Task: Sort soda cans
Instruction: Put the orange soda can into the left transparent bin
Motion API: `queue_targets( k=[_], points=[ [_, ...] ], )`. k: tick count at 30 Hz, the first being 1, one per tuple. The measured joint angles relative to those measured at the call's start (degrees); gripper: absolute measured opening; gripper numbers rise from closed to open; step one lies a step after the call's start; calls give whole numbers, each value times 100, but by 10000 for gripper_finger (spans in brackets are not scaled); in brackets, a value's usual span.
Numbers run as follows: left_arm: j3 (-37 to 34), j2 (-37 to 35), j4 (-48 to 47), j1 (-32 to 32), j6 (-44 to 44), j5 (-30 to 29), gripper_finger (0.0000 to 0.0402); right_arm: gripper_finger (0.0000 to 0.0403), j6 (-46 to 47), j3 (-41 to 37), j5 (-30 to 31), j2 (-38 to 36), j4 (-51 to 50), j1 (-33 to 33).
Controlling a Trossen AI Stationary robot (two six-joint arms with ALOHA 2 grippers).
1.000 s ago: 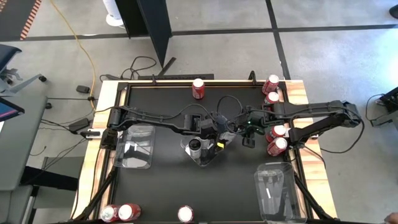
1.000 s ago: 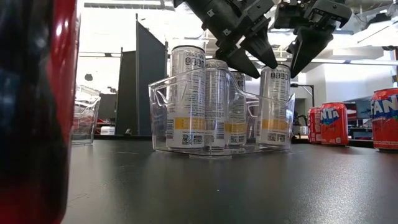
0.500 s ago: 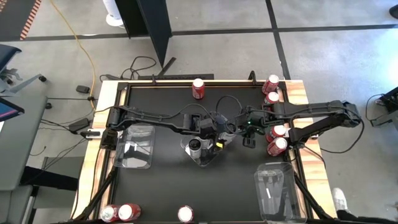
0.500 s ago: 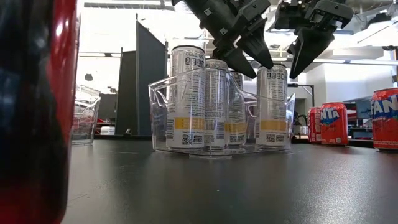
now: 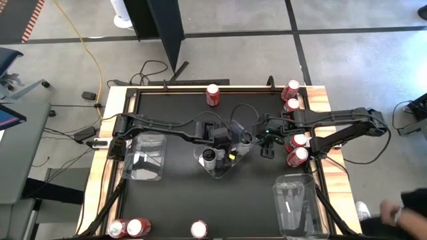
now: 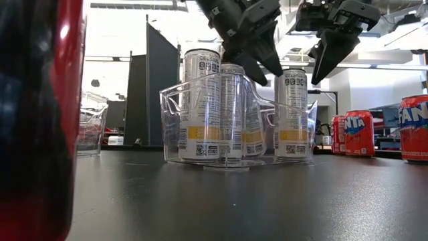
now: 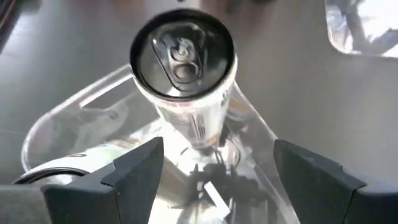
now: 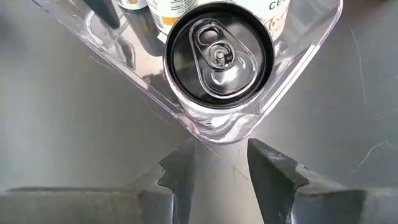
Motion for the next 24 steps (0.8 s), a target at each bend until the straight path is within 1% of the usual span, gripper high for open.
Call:
queue_targets(
  k=[10, 14, 24],
  points=[
    [-26, -142, 78, -40, 273, -248, 299, 161, 2, 0, 0, 0, 3, 0],
    [-31, -161, 162, 15, 425, -587, 299, 161, 3, 0, 2, 0, 4, 0],
    [-29, -169, 500, 108, 591, -622, 299, 161, 4, 0, 2, -2, 3, 0]
  ],
)
